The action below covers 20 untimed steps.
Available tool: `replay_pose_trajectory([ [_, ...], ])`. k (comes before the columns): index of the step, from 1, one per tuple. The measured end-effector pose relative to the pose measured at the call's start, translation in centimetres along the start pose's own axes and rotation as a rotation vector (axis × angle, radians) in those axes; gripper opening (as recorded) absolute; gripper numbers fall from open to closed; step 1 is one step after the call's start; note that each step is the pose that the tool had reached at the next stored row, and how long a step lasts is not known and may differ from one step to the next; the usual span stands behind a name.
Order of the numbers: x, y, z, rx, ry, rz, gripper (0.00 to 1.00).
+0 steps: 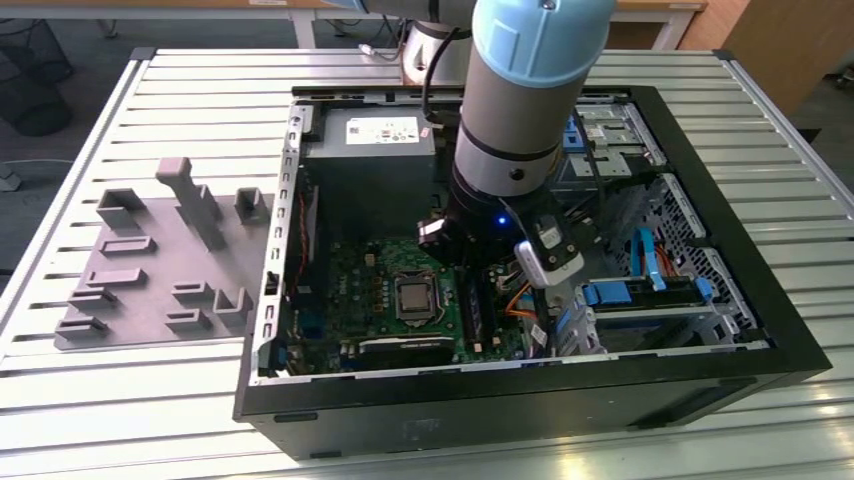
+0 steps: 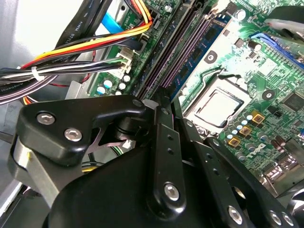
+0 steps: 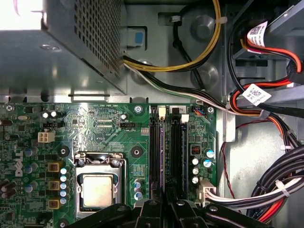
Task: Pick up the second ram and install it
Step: 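Insert the second ram into the second slot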
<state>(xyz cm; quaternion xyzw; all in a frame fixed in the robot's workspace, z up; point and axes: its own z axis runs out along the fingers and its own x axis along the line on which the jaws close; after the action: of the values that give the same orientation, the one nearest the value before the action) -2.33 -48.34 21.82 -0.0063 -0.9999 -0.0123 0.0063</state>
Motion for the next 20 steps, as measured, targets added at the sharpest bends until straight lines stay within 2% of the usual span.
replay_pose_trajectory([
  [20, -0.01, -0.02, 0.64, 0.0002, 0.0031, -0.010, 0.14],
])
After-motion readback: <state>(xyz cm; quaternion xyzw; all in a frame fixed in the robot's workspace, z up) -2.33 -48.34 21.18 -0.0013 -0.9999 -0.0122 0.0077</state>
